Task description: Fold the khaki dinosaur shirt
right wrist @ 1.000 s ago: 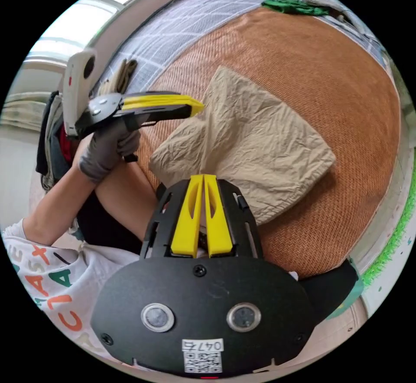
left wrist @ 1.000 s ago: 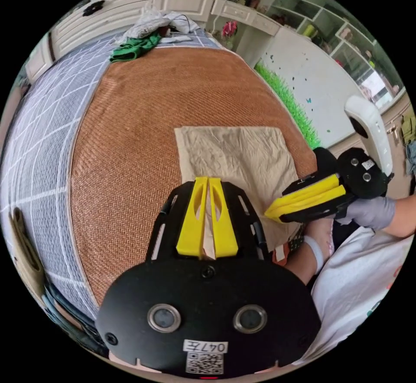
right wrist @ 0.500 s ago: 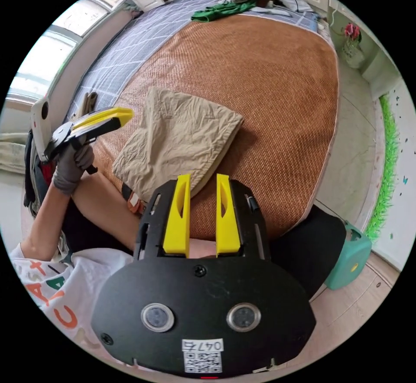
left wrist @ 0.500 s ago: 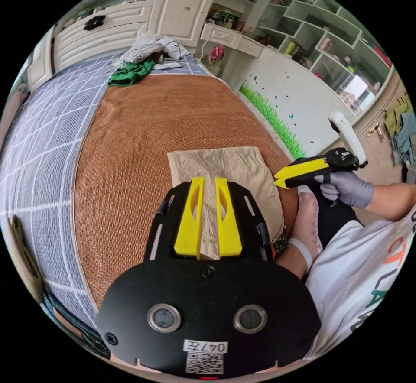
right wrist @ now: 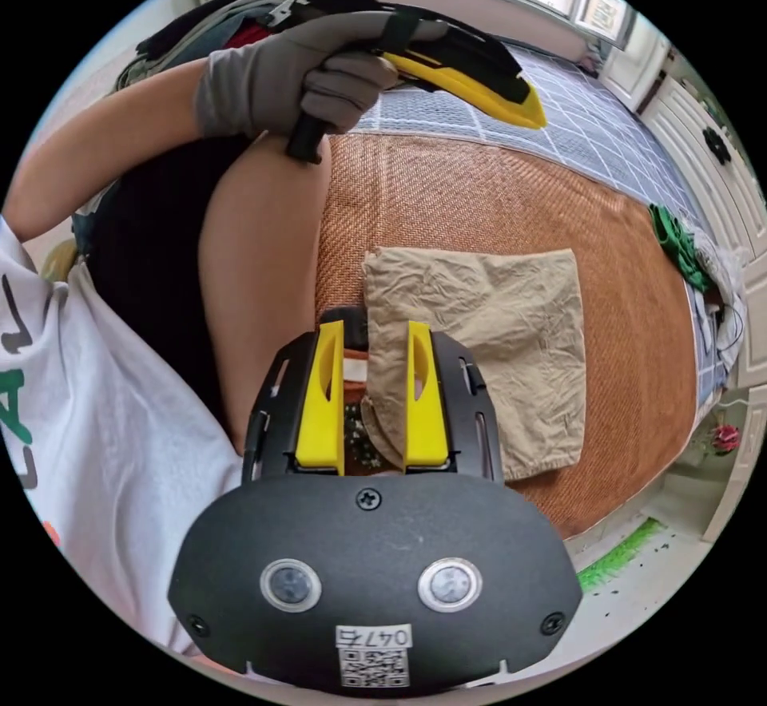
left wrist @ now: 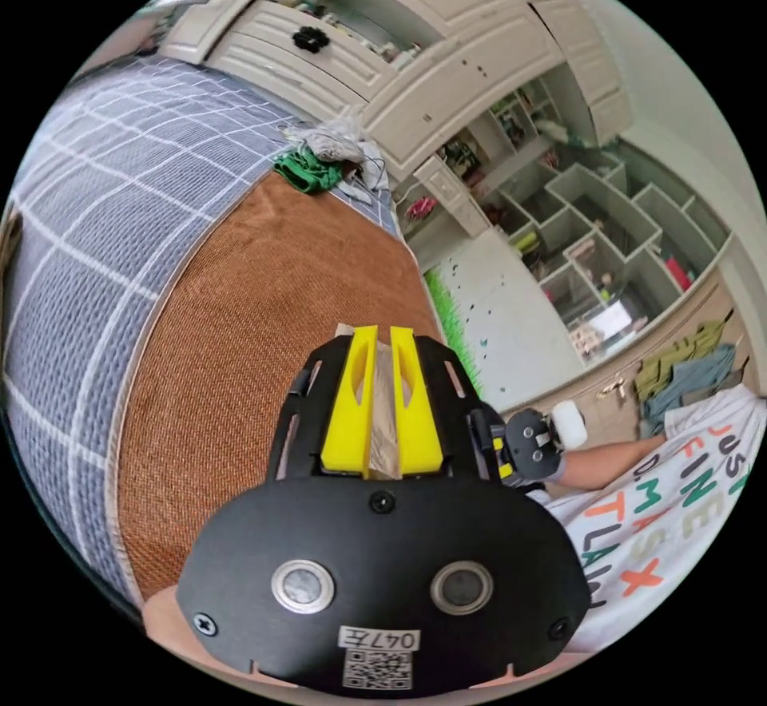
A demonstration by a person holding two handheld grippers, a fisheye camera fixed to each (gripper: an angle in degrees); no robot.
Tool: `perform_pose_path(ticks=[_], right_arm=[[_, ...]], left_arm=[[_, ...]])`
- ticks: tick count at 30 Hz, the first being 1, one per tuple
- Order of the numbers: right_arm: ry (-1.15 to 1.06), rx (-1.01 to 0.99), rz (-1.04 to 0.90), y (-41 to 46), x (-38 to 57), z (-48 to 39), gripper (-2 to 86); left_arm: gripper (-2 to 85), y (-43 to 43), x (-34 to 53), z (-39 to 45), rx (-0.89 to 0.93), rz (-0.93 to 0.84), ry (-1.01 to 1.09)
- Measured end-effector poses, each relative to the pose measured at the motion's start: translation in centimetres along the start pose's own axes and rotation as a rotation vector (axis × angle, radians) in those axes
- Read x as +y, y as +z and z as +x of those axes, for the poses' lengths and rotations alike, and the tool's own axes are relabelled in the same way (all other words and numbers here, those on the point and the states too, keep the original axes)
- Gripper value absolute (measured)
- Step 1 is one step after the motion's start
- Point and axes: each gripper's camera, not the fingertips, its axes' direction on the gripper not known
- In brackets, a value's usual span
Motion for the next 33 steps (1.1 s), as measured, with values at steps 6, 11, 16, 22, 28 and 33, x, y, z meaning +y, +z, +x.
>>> perform_pose_path(ticks=[6, 11, 16, 22, 28, 33], right_arm=[[-0.097, 0.139, -0.053, 4.5, -0.6, 0.2, 7.4], [-0.014, 0.09, 0.069, 2.2, 4.5, 6.0, 0.3], [0.101, -0.238, 0.159, -0.4, 11.9, 18.0, -0.2], [0.308, -0.563, 0.364, 1.7, 22.0, 31.4, -0.9], [0.557, -0.696, 0.651, 6.5, 31.3, 38.4, -1.1], [0.572, -0.698, 0.674, 8.6, 35.4, 41.0, -1.1]], left_arm=[[-0.6, -2.6, 1.6, -5.7, 0.059, 0.102, -0.155], [-0.8, -3.4, 1.9, -6.7, 0.049, 0.08, -0.129], [-0.9, -3.5, 1.7, -7.7, 0.064, 0.04, -0.115], [-0.4, -3.6, 1.2, -7.6, 0.049, -0.024, -0.064], [11.2, -3.6, 0.4, -2.9, 0.025, -0.108, 0.205], [16.7, -0.1, 3.0, 4.6, -0.145, -0.271, 0.509]])
